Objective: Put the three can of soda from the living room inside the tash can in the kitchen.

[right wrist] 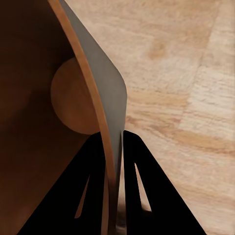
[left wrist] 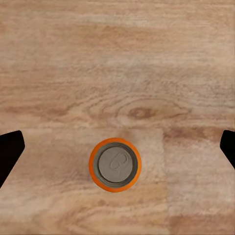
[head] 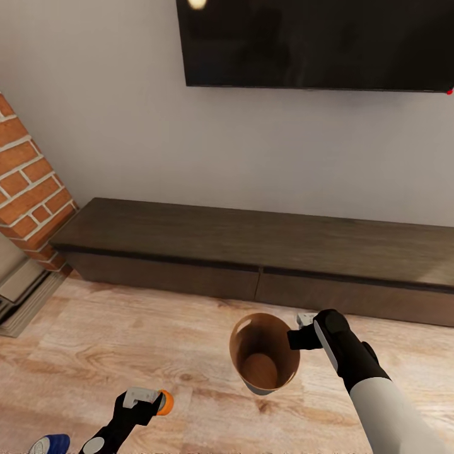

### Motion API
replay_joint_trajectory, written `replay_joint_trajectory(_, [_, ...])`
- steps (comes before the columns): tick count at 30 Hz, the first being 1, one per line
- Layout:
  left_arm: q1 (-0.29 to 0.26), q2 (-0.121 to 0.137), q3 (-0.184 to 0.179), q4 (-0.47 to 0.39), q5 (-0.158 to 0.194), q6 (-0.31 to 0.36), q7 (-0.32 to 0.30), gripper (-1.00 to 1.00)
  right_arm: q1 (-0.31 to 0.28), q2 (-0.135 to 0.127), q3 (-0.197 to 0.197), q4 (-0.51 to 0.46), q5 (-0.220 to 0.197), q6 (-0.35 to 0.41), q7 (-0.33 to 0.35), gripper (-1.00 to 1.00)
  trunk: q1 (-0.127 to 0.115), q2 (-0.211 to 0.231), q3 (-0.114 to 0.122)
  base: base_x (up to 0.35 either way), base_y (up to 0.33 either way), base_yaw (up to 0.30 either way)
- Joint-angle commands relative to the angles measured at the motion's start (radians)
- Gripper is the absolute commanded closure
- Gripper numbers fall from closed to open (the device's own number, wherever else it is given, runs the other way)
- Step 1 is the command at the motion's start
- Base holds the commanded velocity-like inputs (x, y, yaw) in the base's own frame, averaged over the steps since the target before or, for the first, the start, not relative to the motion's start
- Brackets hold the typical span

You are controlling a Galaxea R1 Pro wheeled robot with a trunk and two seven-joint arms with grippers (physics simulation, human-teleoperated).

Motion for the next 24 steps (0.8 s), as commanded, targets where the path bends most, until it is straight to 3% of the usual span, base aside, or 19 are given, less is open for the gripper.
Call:
replay_joint_trajectory(1, [0.0, 0.0, 0.0, 0.0, 0.0, 0.0, 0.0, -1.0, 0.0, 0.0, 0.0, -0.002, -0.027, 0.003, 0.007, 1.0, 0.004, -0.007, -0.004, 0.0, 0.0, 0.0])
replay_joint_trajectory(5, [0.0, 0.001, -0.002, 0.0, 0.0, -0.001, 0.0, -1.0, 0.001, 0.001, -0.001, -0.055, -0.026, 0.003, 0.007, 1.0, 0.019, -0.035, -0.022, 0.0, 0.0, 0.0])
replay_joint_trajectory(9, [0.0, 0.0, -0.002, 0.0, 0.0, -0.001, 0.0, -1.0, 0.015, 0.0, -0.003, -0.183, -0.02, 0.003, 0.007, 1.0, 0.035, -0.063, -0.039, 0.0, 0.0, 0.0])
replay_joint_trajectory(17, [0.0, 0.0, -0.002, 0.001, 0.0, -0.002, 0.0, -1.0, 0.022, -0.001, -0.003, -0.23, -0.021, 0.003, 0.007, 1.0, 0.065, -0.119, -0.076, 0.0, 0.0, 0.0])
replay_joint_trajectory(24, [-0.001, 0.0, -0.002, 0.002, 0.0, 0.001, 0.0, -1.0, 0.023, -0.003, -0.002, -0.237, -0.024, 0.003, 0.007, 1.0, 0.065, -0.119, -0.085, 0.042, 0.0, 0.0])
